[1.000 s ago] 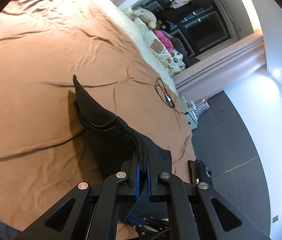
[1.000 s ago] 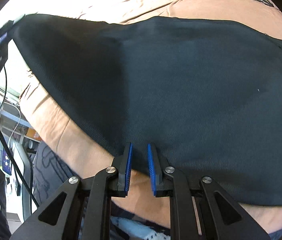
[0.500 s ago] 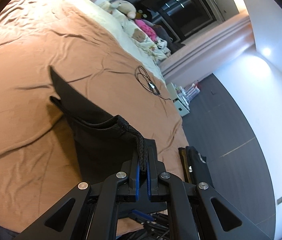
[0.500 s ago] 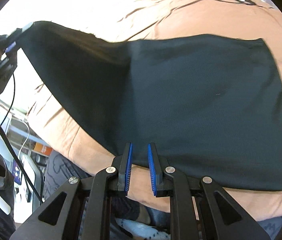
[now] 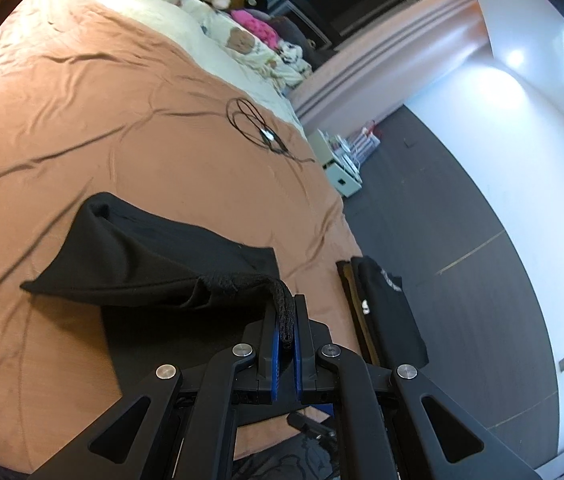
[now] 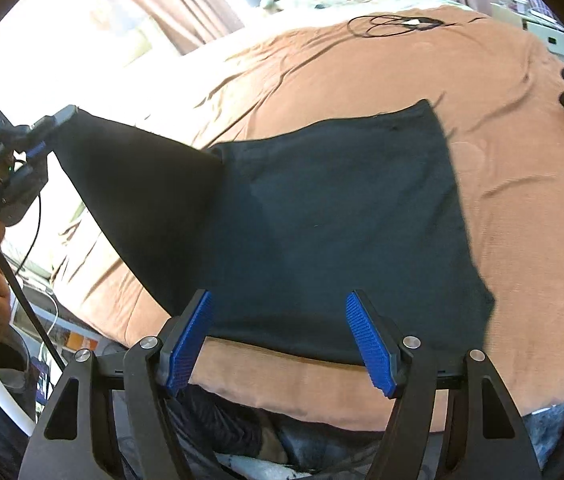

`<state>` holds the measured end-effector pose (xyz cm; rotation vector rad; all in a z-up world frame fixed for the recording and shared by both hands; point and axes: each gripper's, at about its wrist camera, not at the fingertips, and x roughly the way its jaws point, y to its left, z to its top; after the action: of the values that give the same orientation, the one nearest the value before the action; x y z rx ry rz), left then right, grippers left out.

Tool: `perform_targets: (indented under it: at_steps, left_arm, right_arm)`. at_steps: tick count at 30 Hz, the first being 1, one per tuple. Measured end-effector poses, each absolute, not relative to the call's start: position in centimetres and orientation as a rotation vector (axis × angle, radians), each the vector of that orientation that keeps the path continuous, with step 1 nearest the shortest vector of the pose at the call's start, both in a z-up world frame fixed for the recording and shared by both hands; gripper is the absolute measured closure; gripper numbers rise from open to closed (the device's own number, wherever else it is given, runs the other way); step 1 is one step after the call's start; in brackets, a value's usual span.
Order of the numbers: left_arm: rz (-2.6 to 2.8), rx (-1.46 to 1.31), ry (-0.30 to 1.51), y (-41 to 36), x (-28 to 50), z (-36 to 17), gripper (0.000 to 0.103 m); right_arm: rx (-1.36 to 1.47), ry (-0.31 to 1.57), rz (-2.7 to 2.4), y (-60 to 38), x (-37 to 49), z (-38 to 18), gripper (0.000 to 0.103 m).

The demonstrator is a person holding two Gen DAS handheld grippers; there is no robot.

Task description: Fold small clothes

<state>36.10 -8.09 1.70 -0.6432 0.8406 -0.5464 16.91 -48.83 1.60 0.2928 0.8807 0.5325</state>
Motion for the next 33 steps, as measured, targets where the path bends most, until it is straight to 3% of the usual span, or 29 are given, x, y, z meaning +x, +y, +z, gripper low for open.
perform_targets:
  at_steps: [21,22,27,33]
  left_arm:
    - [-0.691,-0.492,1.067,-21.4,36.7,-4.2,0.097]
    - [-0.685,-0.496,1.086,-21.7,36.8,-4.6,0.094]
    - [-0.650,-0.531,1.099,-20.7,37.0,-5.4,0.051]
    - [-0.591,-0.528,1.087,-17.7,36.7,-5.3,0.046]
  right_arm:
    - [0.380,0.887,0.461,-58.0,14.8,1.0,0.035]
    - [0.381,0.892,0.460,-58.2,14.7,0.9,0.035]
    - [0.387,0.900,0.472,-58.6,14.8,1.0,0.035]
    - [0.370,0.903,0.478,-58.5,15.3,1.1,0.035]
